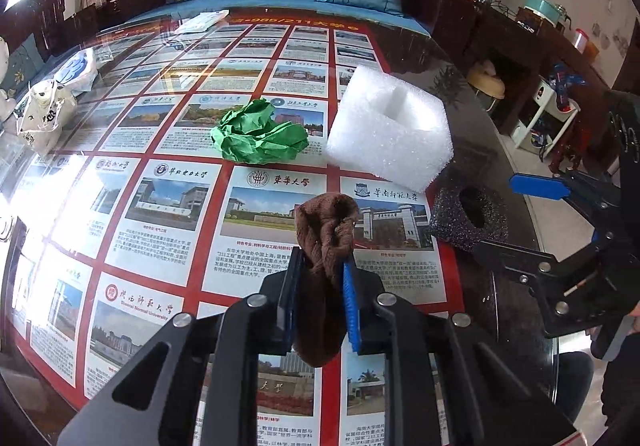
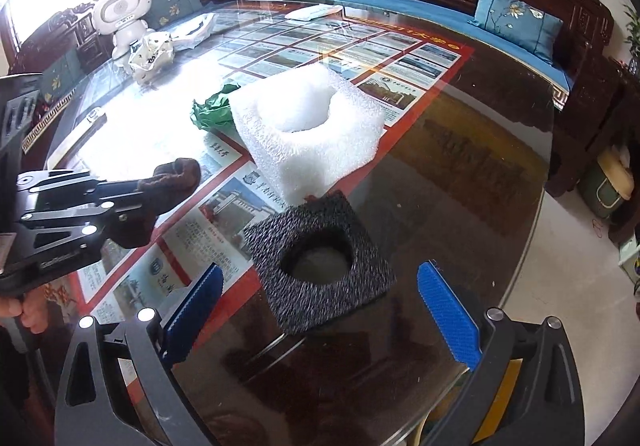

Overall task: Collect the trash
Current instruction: 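Grasp the brown knit cloth with the left gripper, then grasp the black foam square with right while left holds cloth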

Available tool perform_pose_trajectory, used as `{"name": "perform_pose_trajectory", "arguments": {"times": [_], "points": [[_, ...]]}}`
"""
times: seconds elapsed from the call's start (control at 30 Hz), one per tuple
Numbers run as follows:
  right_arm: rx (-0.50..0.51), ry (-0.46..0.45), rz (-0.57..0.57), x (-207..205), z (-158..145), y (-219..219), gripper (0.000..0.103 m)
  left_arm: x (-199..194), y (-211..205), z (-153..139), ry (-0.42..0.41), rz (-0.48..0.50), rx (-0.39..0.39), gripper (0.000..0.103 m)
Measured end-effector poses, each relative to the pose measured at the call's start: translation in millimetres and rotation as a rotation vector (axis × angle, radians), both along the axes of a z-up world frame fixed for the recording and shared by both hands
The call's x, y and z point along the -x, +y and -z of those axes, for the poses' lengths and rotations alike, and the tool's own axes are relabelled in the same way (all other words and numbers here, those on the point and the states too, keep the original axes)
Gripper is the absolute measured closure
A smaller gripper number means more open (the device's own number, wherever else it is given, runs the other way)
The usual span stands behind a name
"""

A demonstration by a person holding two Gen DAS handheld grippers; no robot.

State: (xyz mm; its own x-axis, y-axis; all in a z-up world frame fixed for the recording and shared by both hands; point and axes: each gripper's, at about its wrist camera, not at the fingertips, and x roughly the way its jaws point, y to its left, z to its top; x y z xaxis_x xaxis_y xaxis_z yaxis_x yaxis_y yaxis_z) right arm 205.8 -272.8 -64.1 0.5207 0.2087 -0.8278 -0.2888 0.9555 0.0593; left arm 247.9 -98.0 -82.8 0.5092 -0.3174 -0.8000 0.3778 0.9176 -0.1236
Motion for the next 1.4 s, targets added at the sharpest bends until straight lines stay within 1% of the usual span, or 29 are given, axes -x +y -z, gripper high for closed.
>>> {"name": "perform_pose_trajectory", "arguments": {"times": [0.23,0.3,0.43,0.5,0.53,0.57,0.63,0.73,0.87,0.97,1.17,1.27,1.4], "points": [[0.052,0.004,-0.037,-23.2,14.5,7.0,0.009,-3.3,3.6,-3.0,0.006,0.004,0.019,0.083],[0.055,0.017,-0.055,-27.0,19.3,9.4,0.009,-3.1,3.1,-3.0,0.005,0.009,0.018,0.083],[0.041,0.016,-0.058,-27.9,19.8,10.6,0.010,-1.3,1.7,-4.5,0.002,0.016,0.022,0.083],[0.028,0.016,-0.058,-26.1,18.8,10.4,0.017,-0.2,0.9,-5.6,0.000,0.019,0.025,0.083],[0.019,0.009,-0.055,-23.2,16.7,9.8,0.032,0.7,0.4,-6.1,-0.001,0.021,0.025,0.083],[0.017,0.001,-0.061,-20.0,13.9,10.3,0.038,1.8,-0.3,-6.5,-0.002,0.022,0.025,0.083],[0.023,0.012,-0.041,-16.8,12.6,10.6,0.040,4.6,-0.8,-6.4,-0.001,0.024,0.029,0.083],[0.003,0.010,-0.001,-10.4,11.5,6.0,0.043,10.8,-0.4,-6.2,0.003,0.023,0.035,0.083],[-0.080,0.013,0.036,4.3,3.9,-1.5,0.043,22.8,0.7,-10.1,0.003,0.031,0.046,0.083],[-0.093,-0.010,0.044,20.3,-8.6,-3.0,0.043,33.5,-3.8,-15.9,-0.006,0.050,0.046,0.083],[-0.104,-0.047,0.066,58.3,-30.5,-16.1,0.043,57.9,-22.9,-28.9,-0.027,0.106,0.051,0.083],[-0.092,-0.066,0.087,82.6,-38.3,-29.7,0.043,68.9,-41.3,-32.7,-0.032,0.149,0.044,0.083],[-0.075,-0.084,0.123,109.8,-44.1,-52.9,0.043,82.6,-76.2,-36.5,-0.035,0.217,0.037,0.083]]}}
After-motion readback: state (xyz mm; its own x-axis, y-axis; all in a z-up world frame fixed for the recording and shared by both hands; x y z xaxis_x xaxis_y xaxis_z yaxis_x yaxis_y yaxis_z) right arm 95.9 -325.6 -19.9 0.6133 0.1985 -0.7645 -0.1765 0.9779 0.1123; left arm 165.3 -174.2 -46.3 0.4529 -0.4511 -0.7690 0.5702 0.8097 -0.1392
